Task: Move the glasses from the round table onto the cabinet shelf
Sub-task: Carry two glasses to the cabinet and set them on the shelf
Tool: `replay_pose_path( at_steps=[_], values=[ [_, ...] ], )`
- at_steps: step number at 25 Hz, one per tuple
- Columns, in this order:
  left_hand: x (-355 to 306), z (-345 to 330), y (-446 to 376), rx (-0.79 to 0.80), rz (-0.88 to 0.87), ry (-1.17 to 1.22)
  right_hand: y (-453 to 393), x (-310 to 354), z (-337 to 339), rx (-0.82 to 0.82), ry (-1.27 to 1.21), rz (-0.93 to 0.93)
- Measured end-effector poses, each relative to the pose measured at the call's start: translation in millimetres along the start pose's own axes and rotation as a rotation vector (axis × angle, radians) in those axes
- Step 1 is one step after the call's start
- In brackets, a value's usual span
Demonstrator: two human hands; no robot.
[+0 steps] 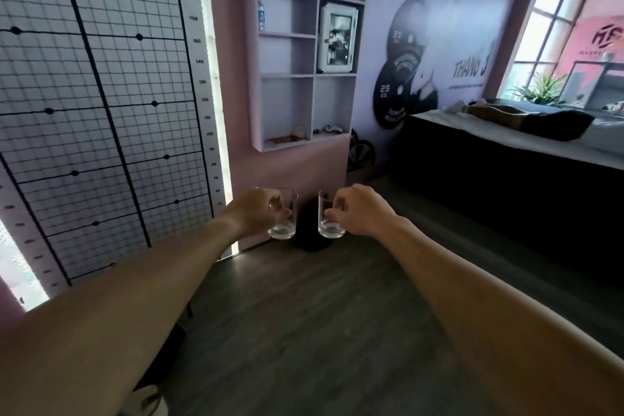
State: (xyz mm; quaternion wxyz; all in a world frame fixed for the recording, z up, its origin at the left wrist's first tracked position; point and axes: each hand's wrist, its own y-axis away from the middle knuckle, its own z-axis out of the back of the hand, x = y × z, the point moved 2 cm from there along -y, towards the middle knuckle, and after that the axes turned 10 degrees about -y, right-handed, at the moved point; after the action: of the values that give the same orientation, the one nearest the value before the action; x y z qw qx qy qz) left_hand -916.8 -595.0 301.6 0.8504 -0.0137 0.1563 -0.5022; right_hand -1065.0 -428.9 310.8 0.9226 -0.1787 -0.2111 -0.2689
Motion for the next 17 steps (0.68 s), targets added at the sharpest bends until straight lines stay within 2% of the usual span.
replay_pose_path(
  at_steps=[8, 17],
  values=[
    [12.2, -0.9, -102.5, -0.044, -0.088, -0.003, -77.4, -19.3, 0.1, -0.055, -0.004, -0.058],
    [9.9, -30.4, -235.9, -0.101, -0.055, -0.021, -195.2, -93.6, 8.0, -0.013, -0.018, -0.05]
  ],
)
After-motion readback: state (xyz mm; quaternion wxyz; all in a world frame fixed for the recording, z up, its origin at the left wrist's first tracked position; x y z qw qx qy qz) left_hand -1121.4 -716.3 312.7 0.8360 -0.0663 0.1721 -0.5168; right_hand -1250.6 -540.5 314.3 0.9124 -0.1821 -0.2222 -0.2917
